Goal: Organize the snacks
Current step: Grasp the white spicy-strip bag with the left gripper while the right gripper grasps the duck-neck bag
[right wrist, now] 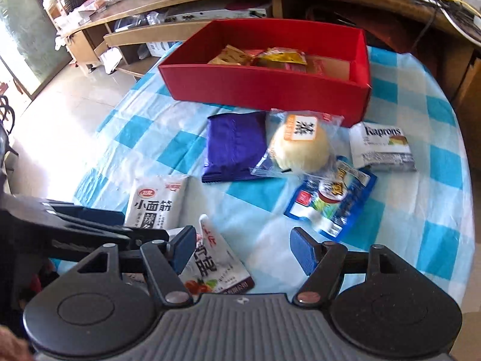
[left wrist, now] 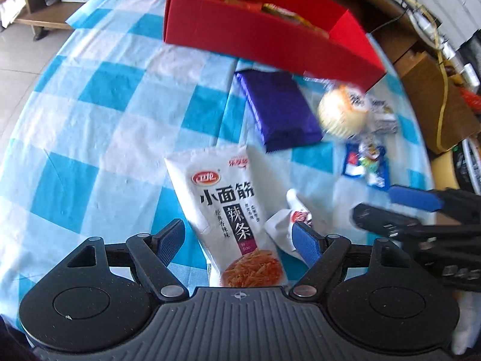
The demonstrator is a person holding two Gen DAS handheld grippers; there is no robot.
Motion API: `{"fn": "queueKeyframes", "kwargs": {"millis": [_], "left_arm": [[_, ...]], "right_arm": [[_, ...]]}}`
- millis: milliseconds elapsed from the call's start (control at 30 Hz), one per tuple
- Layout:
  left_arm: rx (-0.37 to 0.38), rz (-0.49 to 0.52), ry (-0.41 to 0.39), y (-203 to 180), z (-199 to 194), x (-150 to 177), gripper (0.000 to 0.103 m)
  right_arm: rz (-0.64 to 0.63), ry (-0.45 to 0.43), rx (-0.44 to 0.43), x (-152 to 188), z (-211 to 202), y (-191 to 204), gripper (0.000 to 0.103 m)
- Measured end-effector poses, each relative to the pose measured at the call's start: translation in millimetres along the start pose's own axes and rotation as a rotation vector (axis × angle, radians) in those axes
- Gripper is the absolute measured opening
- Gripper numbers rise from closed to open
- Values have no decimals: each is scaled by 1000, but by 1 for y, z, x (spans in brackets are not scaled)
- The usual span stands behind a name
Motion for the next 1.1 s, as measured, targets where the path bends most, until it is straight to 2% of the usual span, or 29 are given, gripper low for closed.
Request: {"fn": "queueKeyframes", "kwargs": {"millis": [133,233,367,533,667,767,833,933,1000,1100], "left_arm": [[-65,52,-21,-7,7,3,85],[-80,86,-14,-3,5,9,85],[-107,79,1,9,1,13,87],[-164,118,-8,17,-3,12,93],[-150,78,-12,27,-4,10,92],[-137,74,-21,28,-8,9,92],[-128,72,-31,29,-11,8,91],[-114,62,-45,32,-15,5,91],[-102,53,-52,33,-16,3,91],[-95,52,-57,33,-17,1,91]], "right_arm": [[3,-8,-6,1,-4,-3,82],[-4,-3,-12,3,-4,-1,82],[-36,36,-16,8,7,5,82],[-131,116,-34,22,26,25,83],[-224,135,-50,29,41,46,84],[-324,134,0,30,55,59,87],[-365,129,5,31,62,64,98],[-350,109,0,27,68,64,103],[-324,117,-23,25,70,62,103],[-342,136,-10,26,70,65,103]]}}
Point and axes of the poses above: each gripper's, at about its wrist camera, not at the fingertips, and z roughly the way its jaws point, y to its left, x to its underside, the point moved 5 cm from there along z, roughly the way its jaws point, and after that the axes turned 2 degrees about -z, right-handed, at the moved point
